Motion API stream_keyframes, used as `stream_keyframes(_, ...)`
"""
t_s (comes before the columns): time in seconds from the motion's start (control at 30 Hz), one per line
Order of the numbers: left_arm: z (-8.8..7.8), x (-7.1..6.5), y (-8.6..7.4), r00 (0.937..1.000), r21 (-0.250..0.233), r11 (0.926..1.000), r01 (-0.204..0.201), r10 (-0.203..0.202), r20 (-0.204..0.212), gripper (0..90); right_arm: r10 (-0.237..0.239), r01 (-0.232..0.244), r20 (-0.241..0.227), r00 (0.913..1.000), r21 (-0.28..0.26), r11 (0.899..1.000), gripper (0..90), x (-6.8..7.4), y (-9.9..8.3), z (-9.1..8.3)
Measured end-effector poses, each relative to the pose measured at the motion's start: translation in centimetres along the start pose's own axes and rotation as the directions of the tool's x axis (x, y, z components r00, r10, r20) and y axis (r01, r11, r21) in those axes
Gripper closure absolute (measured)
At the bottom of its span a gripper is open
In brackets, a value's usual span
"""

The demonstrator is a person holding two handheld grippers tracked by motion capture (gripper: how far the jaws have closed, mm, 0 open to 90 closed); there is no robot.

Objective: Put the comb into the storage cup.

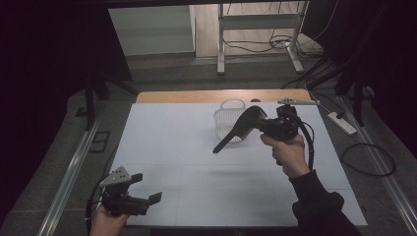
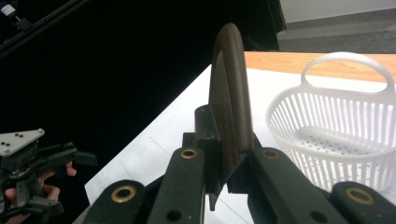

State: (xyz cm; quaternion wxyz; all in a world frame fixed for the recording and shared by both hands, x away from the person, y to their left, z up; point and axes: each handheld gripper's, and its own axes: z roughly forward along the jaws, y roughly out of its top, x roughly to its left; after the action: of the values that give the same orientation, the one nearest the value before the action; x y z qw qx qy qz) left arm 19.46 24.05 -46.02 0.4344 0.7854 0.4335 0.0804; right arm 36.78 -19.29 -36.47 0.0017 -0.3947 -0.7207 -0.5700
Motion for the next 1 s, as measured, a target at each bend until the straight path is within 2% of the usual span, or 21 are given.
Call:
stream_keyframes(0.23,-0.8,0.1,-0.8,0.9998,0.002,0.9999,0.01,-0.01,-0.016,0.2,0.001,-0.001,0.008,1.0,-0.006,1.0,85.9,-0.3,0.6,0.0)
stream_keyframes(0.43,-1.4,0.0,-1.5,0.9986,0.027,0.9995,0.014,-0.012,-0.051,0.0,0.003,-0.003,0.016,0.9999,-0.002,1.0,85.9,-0.7,1.0,0.1)
stream_keyframes(0.5,-1.6,-0.1,-1.6,0.9981,0.021,0.9997,0.012,-0.011,-0.061,0.0,0.003,-0.003,0.02,0.9998,-0.005,1.0,85.9,-0.9,1.1,0.1)
stream_keyframes(0.73,-2.3,0.0,-1.9,0.9946,0.017,0.9994,0.03,-0.028,-0.1,0.0,0.005,-0.005,0.038,0.9993,-0.012,1.0,85.9,-1.2,1.6,0.3)
stream_keyframes(1.0,-2.7,-0.2,-2.1,0.9894,0.037,0.9991,0.019,-0.014,-0.145,0.0,0.007,-0.006,0.062,0.9981,-0.021,1.0,85.9,-1.7,2.6,0.6)
